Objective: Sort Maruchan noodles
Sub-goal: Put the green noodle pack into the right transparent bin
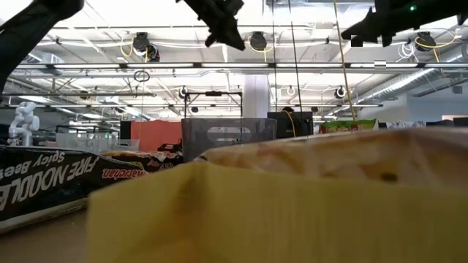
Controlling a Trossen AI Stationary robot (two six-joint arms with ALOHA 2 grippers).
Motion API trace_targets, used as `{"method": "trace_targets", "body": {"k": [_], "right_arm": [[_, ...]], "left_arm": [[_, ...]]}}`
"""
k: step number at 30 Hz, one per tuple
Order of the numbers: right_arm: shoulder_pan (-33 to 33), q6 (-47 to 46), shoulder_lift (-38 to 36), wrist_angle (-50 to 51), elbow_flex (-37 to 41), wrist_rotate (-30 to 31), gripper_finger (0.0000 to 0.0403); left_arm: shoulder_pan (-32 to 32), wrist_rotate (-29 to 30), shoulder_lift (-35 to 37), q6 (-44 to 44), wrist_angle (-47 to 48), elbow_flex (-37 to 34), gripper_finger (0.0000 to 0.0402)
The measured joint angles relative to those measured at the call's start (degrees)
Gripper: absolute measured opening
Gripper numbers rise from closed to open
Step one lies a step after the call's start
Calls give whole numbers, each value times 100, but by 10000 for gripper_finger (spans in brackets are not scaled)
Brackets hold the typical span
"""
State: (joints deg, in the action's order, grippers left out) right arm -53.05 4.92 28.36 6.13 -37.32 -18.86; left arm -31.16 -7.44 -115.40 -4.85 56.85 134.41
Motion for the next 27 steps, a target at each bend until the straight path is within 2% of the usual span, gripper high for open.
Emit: {"method": "trace_targets", "body": {"k": [9,19,27], "right_arm": [[275,-243,290,-665,0,-242,68],[743,-229,1334,-1771,-3,-231,68],[1112,63,2370,-1903,-384,-44,68]], "left_arm": [[-34,2,474,-81,870,0,8],[-113,7,986,-165,1169,0,8],[-297,10,1321,-354,1501,2,8]]}}
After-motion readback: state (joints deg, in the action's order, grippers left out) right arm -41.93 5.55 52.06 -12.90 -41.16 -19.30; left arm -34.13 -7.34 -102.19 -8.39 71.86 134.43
